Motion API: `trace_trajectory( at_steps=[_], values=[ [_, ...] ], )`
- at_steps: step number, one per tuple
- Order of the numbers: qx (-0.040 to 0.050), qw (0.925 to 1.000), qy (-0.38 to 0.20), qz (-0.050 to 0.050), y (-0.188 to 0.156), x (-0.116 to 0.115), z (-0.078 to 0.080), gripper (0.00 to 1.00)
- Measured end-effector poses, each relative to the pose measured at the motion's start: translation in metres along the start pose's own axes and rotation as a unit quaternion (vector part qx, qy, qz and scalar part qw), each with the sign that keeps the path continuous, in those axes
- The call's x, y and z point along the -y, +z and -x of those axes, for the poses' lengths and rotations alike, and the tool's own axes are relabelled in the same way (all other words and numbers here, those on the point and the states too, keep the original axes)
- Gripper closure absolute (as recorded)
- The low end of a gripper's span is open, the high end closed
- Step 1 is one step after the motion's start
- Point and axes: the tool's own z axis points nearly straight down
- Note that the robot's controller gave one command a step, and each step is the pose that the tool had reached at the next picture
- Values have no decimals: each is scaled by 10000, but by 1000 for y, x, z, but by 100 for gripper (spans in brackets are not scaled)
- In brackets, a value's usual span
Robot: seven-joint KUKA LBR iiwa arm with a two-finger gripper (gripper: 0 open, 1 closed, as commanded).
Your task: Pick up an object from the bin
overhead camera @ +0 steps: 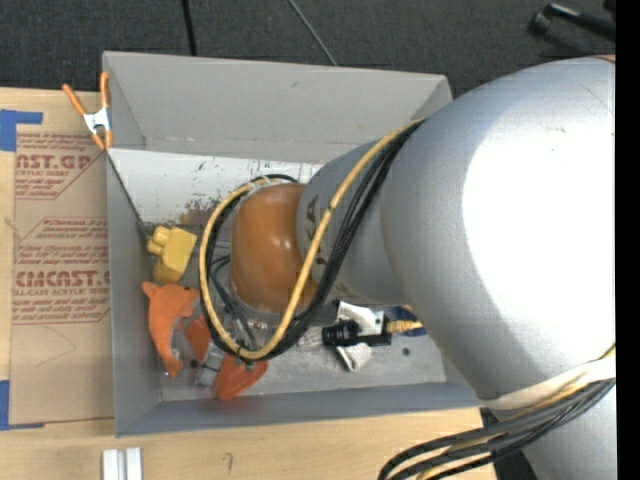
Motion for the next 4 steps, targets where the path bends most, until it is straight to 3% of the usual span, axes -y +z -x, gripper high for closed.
trace_trajectory(
  at_steps=[1,2,4],
  values=[
    [111,9999,24,67,18,-2,8,0],
    [-86,9972,734,-71,15,9,-7,100],
    [-105,9972,732,-93,11,10,-8,100]
  ],
)
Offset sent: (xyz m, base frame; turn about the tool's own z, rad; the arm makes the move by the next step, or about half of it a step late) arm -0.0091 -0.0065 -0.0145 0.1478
